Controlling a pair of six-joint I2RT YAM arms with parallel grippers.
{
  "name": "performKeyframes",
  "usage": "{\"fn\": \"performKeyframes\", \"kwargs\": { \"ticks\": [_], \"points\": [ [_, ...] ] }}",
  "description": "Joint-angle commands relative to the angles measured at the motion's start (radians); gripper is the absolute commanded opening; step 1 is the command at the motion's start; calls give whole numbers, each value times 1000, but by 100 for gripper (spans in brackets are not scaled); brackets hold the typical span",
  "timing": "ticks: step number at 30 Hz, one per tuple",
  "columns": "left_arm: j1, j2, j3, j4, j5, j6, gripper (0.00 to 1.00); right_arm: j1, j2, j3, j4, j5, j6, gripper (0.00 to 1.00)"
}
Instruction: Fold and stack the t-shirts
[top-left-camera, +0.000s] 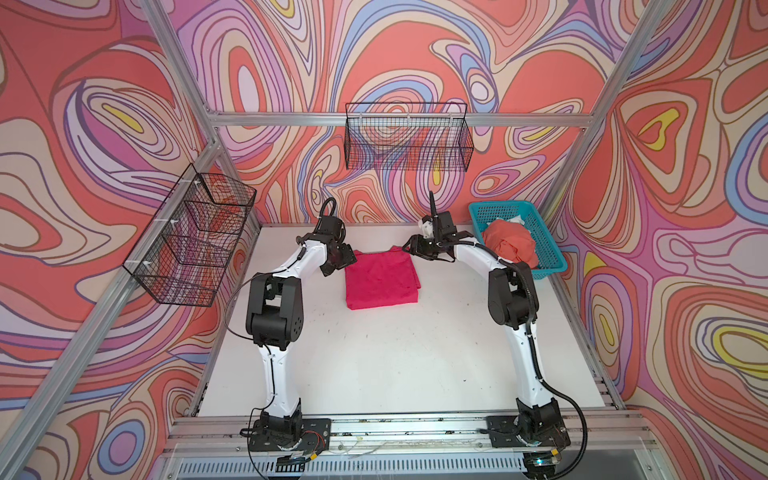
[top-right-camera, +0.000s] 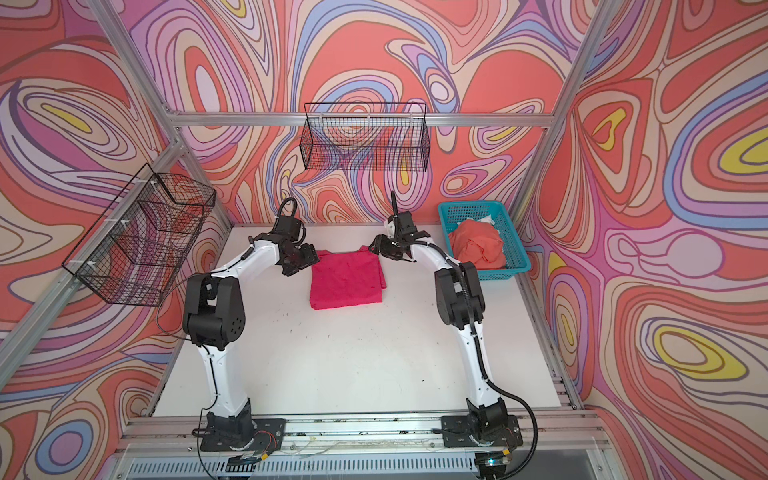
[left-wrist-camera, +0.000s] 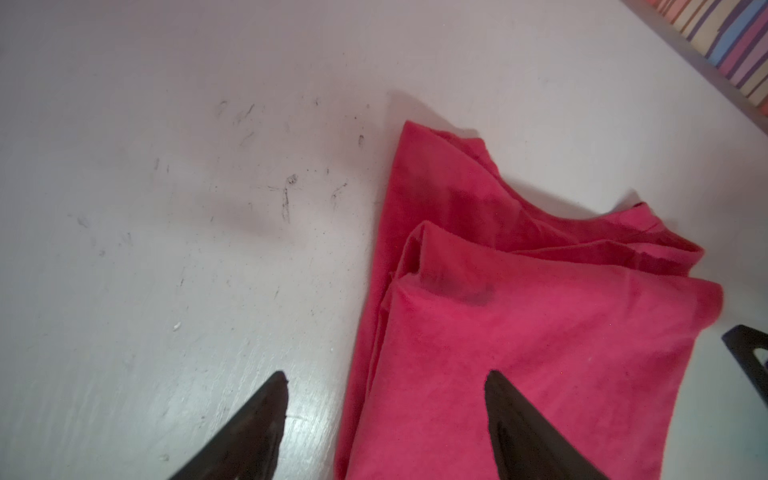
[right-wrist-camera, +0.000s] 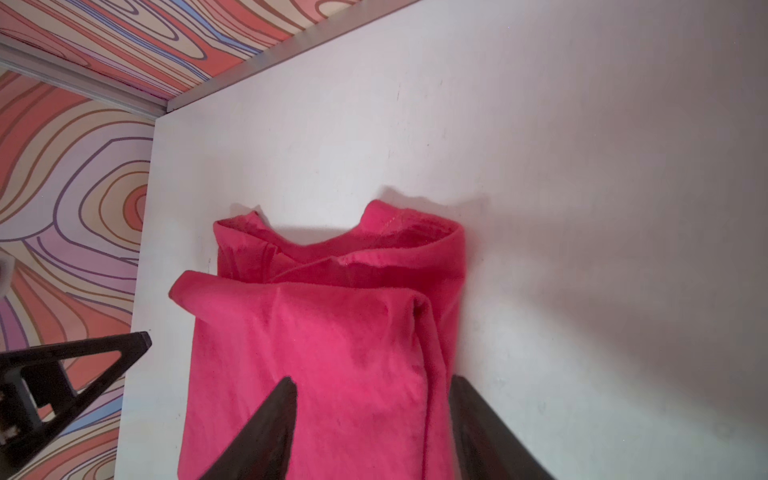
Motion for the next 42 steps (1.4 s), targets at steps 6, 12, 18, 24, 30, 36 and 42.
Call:
{"fn": "performKeyframes", "kwargs": {
  "ticks": [6,12,18,24,30,36,42],
  "points": [
    [-73,-10,-11,41,161,-28,67,63,-54,-64,81,-59,32,55],
    [-60,109,62,108,189,-39,62,62,65,25,98,-69,48,48],
    [-14,247,143,173,146,-47,61,35,195,144,137,-42,74,46],
    [23,339,167,200,174,-90,61,15,244,171,183,-61,98,46],
    [8,234,104,257,234,-104,76,16,100,83,197,-67,52,53],
    [-20,-16,-60,265,266,-121,77,54,-164,-202,223,-96,77,49],
    [-29,-230,-336,245,297,-172,73,150,-338,-502,288,-91,181,42]
  ]
}}
